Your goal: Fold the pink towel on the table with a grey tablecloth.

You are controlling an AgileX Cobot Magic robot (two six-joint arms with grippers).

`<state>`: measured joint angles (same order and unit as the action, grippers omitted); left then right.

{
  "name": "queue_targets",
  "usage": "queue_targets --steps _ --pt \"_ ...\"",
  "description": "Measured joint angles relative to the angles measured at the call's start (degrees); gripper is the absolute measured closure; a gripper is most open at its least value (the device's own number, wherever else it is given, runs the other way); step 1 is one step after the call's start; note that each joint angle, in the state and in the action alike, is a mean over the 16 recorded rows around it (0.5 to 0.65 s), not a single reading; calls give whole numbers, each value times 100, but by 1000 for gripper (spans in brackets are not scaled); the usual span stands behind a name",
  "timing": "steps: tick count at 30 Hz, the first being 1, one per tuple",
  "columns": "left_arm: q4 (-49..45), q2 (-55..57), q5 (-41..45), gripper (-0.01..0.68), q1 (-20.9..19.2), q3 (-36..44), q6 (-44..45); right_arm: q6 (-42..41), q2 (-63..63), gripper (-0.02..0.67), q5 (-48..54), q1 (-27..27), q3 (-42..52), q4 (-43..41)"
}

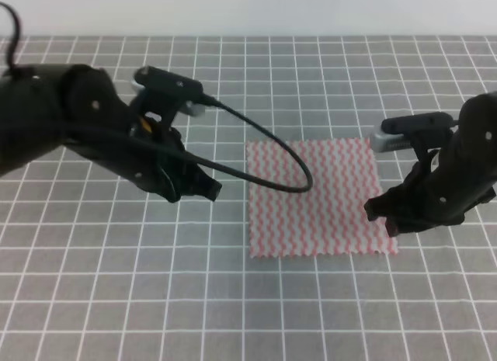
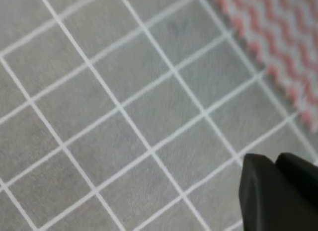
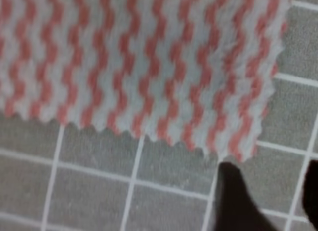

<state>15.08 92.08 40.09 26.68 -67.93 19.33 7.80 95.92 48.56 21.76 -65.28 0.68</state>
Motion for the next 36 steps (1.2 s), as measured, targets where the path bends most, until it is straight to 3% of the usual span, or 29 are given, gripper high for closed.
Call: queue_targets --steps 8,13,20,24,30,36 --pt "-658 453 384 533 209 -383 -281 393 385 312 -268 -3 3 54" --pt "-665 556 399 492 230 -424 -283 424 603 309 -383 -2 1 79" --pt "-662 565 355 485 231 -424 -274 434 804 320 -577 -8 5 172" --pt "-671 565 353 485 231 -424 -253 435 875 362 -681 -8 2 222" --pt "-699 558 396 483 253 -424 25 426 925 483 -737 -8 -86 265" --pt "-730 558 454 431 412 -424 692 339 937 605 -650 -6 -378 266"
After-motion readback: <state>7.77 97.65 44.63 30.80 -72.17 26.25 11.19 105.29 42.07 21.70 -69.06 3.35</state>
